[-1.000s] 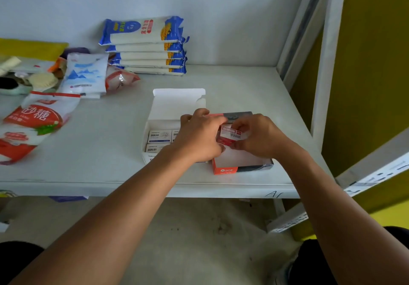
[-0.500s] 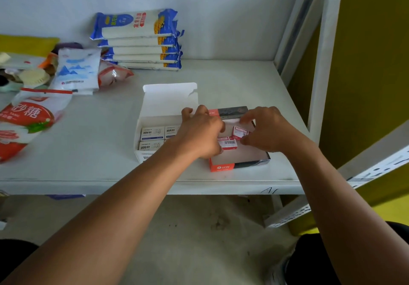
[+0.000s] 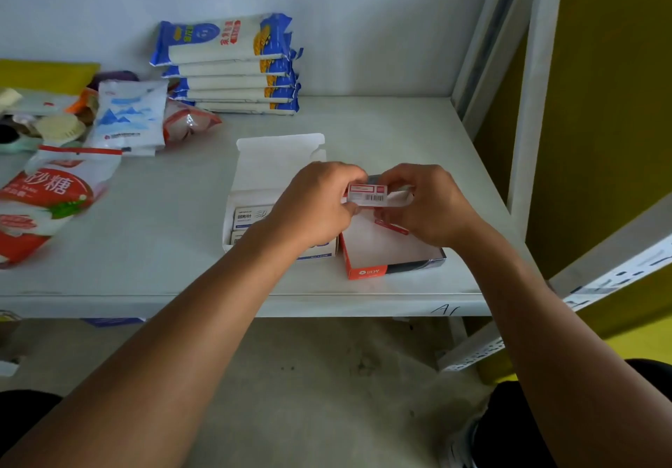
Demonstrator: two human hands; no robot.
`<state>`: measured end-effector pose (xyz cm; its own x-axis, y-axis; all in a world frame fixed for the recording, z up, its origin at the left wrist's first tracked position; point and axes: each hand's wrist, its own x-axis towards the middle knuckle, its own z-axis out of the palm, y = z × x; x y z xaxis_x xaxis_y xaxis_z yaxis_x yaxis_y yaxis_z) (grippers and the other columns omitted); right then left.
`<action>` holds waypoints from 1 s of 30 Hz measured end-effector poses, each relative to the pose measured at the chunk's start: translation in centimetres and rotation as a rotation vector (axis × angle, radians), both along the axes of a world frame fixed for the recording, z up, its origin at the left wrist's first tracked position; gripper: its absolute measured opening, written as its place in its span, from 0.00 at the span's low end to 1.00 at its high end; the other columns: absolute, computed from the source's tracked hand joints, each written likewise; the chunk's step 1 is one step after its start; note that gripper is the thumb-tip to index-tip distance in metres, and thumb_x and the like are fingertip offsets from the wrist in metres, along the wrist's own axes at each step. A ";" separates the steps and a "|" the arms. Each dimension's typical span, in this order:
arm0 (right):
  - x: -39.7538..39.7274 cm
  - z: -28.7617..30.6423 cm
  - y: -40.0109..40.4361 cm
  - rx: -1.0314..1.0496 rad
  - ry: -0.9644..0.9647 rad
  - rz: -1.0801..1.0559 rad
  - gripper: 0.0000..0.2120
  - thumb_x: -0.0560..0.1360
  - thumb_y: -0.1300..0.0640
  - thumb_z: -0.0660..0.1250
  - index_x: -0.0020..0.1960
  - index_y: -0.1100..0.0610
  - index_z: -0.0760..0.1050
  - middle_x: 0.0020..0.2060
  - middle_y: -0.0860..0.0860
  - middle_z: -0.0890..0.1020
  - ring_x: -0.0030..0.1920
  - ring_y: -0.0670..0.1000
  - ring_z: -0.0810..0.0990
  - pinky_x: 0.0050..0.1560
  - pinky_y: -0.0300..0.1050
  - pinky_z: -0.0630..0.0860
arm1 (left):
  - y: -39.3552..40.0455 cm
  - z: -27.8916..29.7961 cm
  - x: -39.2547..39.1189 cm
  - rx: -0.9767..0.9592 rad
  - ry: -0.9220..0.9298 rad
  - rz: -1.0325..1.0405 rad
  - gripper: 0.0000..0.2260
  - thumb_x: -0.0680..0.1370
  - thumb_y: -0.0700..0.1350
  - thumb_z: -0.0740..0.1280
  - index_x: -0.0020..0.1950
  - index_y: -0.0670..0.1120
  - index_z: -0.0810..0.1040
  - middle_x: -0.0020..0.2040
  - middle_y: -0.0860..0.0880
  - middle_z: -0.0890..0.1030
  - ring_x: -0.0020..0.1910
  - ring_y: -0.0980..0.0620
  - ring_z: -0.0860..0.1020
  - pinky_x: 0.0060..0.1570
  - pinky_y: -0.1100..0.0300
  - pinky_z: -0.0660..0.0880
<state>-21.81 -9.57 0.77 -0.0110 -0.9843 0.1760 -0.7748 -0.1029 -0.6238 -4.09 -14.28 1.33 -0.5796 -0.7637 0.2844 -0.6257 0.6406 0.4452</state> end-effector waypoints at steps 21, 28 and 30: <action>0.9 -2.2 -1.5 -0.072 0.386 0.022 0.19 0.67 0.52 0.77 0.56 0.54 0.80 0.51 0.52 0.83 0.51 0.56 0.77 0.47 0.44 0.73 | 0.0 -0.5 0.1 -0.028 -0.455 0.236 0.14 0.67 0.53 0.71 0.49 0.49 0.81 0.58 0.49 0.75 0.76 0.42 0.52 0.65 0.38 0.54; 1.2 -2.5 -1.7 -0.050 0.386 -0.071 0.13 0.70 0.50 0.73 0.51 0.56 0.83 0.47 0.55 0.84 0.47 0.56 0.79 0.44 0.45 0.76 | 0.3 -0.3 -0.2 0.031 -0.535 0.228 0.27 0.61 0.63 0.75 0.53 0.47 0.78 0.71 0.47 0.66 0.77 0.42 0.46 0.67 0.38 0.54; 1.3 -2.7 -1.8 -0.036 0.361 -0.096 0.16 0.68 0.46 0.74 0.51 0.55 0.83 0.47 0.54 0.84 0.45 0.56 0.80 0.45 0.46 0.77 | 0.3 -0.4 -0.2 0.051 -0.525 0.227 0.29 0.61 0.62 0.75 0.55 0.47 0.77 0.70 0.47 0.67 0.77 0.42 0.47 0.67 0.38 0.55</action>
<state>-20.50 -11.36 -1.92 -0.0334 -0.9751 0.2194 -0.9513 -0.0362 -0.3060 -4.26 -13.97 0.95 -0.4533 -0.8905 -0.0379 -0.8904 0.4505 0.0644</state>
